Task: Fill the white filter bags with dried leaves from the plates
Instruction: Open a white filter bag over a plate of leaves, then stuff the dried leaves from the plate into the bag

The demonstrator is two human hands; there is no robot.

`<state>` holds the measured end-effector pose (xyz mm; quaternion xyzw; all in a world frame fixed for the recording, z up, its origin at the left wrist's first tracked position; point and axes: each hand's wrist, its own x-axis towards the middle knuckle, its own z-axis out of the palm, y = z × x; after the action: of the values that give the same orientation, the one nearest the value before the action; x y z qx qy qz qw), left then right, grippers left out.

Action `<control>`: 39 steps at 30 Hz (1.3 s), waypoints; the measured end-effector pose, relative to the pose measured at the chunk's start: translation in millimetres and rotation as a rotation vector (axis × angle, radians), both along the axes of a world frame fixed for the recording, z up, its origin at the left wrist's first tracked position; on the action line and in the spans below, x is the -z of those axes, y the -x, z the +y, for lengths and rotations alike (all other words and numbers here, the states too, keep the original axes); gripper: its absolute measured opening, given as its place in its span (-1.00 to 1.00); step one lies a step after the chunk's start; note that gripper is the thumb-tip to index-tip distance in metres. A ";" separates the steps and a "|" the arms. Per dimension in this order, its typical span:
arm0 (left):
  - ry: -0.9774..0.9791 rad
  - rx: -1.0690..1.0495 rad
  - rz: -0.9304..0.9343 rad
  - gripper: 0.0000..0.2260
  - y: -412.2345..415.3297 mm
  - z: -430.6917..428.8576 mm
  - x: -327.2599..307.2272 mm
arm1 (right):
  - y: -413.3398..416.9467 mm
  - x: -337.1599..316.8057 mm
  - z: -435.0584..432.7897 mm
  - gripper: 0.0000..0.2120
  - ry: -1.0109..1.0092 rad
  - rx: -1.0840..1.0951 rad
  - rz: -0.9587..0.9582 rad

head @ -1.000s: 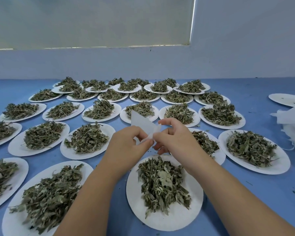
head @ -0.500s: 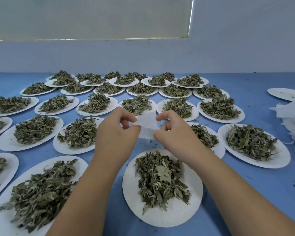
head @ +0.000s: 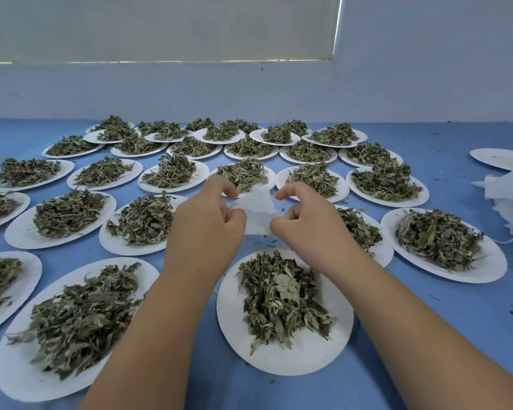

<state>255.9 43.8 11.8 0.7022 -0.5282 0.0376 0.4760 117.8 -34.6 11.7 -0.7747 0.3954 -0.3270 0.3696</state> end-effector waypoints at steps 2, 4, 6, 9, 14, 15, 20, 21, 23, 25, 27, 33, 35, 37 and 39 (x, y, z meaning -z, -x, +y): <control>-0.031 0.076 0.008 -0.81 -1.6 1.1 -0.9 | 1.0 -1.0 -0.5 -0.74 -0.006 0.010 0.006; -0.053 0.198 0.051 -0.81 -0.4 3.3 -1.6 | 2.7 -2.8 -1.2 -0.76 -0.012 0.014 0.013; -0.042 0.298 0.111 -0.81 0.6 5.6 -2.1 | 5.6 -5.1 -2.5 -0.78 -0.039 0.000 0.018; 0.015 0.319 0.174 -0.82 2.2 6.7 -2.3 | 10.3 -8.1 -3.8 -0.80 -0.099 -0.046 0.027; 0.095 0.106 0.105 -0.87 1.1 4.2 -3.3 | 19.1 -15.1 -0.7 -0.76 0.078 -0.027 0.069; 0.116 0.088 0.082 -0.88 0.7 4.6 -3.4 | 20.5 -16.6 3.0 -0.73 0.155 -0.037 0.091; 0.136 0.074 -0.138 -0.90 1.8 2.9 -3.1 | 26.7 -14.2 34.5 -0.64 0.443 -0.306 0.173; 0.131 0.063 -0.161 -0.89 2.1 2.4 -2.1 | 30.2 -12.4 38.7 -0.61 0.468 -0.339 0.226; 0.121 0.035 -0.156 -0.89 2.5 1.6 -0.8 | 37.5 -11.2 43.7 -0.53 0.492 -0.393 0.354; 0.104 0.009 -0.108 -0.89 3.0 0.9 0.4 | 42.9 -12.8 47.0 -0.45 0.486 -0.426 0.436; 0.079 -0.014 -0.079 -0.91 2.8 -0.5 1.3 | 45.1 -14.9 49.5 -0.41 0.498 -0.440 0.499; 0.037 -0.012 -0.031 -0.88 4.5 -1.8 2.4 | 44.3 -14.3 50.8 -0.66 0.463 -0.498 0.525; 0.033 0.001 -0.015 -0.88 4.7 -1.9 3.0 | 44.0 -13.1 48.5 -0.71 0.443 -0.503 0.488; 0.025 0.018 -0.007 -0.90 4.6 -1.5 4.0 | 44.6 -12.0 45.7 -0.76 0.430 -0.502 0.461; 0.019 0.037 -0.007 -0.89 4.6 -1.2 4.8 | 45.3 -11.8 42.5 -0.82 0.422 -0.493 0.431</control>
<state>251.2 42.6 6.9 0.6877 -0.5423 0.0364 0.4814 72.5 8.0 23.6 -0.9564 0.1899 -0.1323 0.1779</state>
